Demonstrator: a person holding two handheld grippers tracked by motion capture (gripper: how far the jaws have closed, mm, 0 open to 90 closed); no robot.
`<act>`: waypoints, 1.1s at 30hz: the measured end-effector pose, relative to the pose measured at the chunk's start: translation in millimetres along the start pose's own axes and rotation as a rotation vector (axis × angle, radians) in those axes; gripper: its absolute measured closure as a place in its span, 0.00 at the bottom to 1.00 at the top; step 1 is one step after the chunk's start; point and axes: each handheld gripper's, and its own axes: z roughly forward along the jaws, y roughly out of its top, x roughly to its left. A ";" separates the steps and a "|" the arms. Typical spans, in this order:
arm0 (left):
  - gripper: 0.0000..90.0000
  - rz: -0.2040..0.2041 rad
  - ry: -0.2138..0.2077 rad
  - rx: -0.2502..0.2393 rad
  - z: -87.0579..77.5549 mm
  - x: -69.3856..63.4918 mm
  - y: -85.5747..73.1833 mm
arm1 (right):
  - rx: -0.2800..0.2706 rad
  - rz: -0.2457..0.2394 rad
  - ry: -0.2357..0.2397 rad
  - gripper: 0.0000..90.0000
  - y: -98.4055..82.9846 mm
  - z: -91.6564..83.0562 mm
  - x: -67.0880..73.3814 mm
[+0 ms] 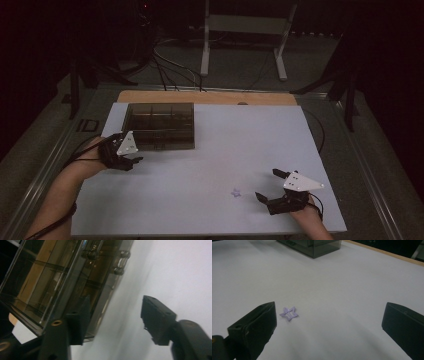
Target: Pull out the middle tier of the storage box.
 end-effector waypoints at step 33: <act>0.76 0.199 -0.076 0.184 42.1 23.6 26.8 | -0.006 -0.004 0.003 0.00 -0.2 -0.5 -1.4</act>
